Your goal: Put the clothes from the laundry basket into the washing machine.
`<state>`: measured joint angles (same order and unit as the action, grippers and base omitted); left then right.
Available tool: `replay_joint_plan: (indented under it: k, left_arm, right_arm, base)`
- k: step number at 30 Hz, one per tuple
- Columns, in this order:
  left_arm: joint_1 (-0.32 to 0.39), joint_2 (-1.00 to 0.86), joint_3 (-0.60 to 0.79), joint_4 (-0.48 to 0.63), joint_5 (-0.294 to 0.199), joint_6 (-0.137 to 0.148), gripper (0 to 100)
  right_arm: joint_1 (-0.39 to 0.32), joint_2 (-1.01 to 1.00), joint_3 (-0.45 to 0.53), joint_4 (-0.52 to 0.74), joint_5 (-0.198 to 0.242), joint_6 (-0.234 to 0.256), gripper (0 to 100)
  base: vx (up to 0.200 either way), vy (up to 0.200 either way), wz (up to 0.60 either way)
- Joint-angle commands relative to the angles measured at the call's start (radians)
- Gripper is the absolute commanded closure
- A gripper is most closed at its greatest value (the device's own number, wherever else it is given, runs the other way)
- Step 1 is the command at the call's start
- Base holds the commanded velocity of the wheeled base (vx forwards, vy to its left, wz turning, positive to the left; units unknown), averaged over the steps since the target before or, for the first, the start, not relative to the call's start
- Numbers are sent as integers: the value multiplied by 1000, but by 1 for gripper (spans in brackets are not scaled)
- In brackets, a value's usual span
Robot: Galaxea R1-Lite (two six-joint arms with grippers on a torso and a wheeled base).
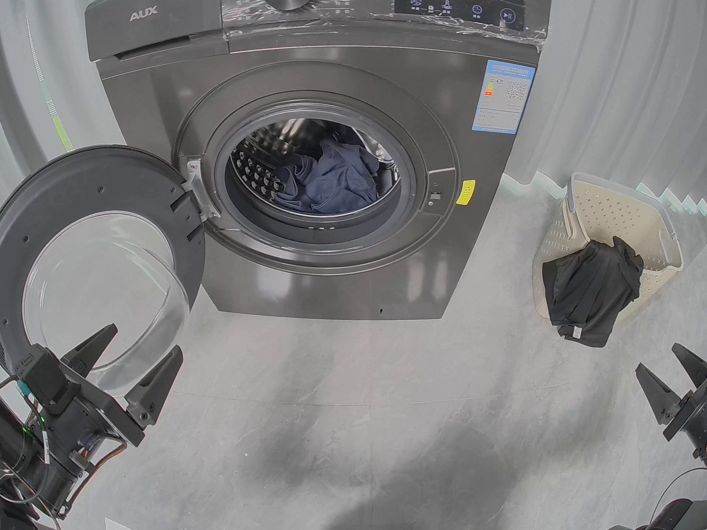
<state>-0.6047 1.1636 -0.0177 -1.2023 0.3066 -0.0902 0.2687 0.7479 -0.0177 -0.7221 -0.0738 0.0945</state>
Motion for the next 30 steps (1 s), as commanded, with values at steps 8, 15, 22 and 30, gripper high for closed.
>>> replay_joint_plan:
  k: [8, 15, 22, 30]
  left_arm:
    - [2, -87, 18, 72, -1, 0, 0]
    - [5, -136, 18, 132, 0, 0, 0]
    - [6, -190, 18, 191, 0, -5, 0]
    - [6, -249, 18, 267, -1, -13, 0]
  right_arm:
    - [-37, -30, 16, 4, 0, -1, 0]
    - [-49, -85, 16, 63, 0, -2, 0]
    - [-65, -131, 16, 105, 0, -15, 0]
    - [-72, -142, 10, 122, 2, -22, 0]
  base:
    - [0, -200, 0]
    - [0, -200, 0]
    - [0, -200, 0]
    - [0, -200, 0]
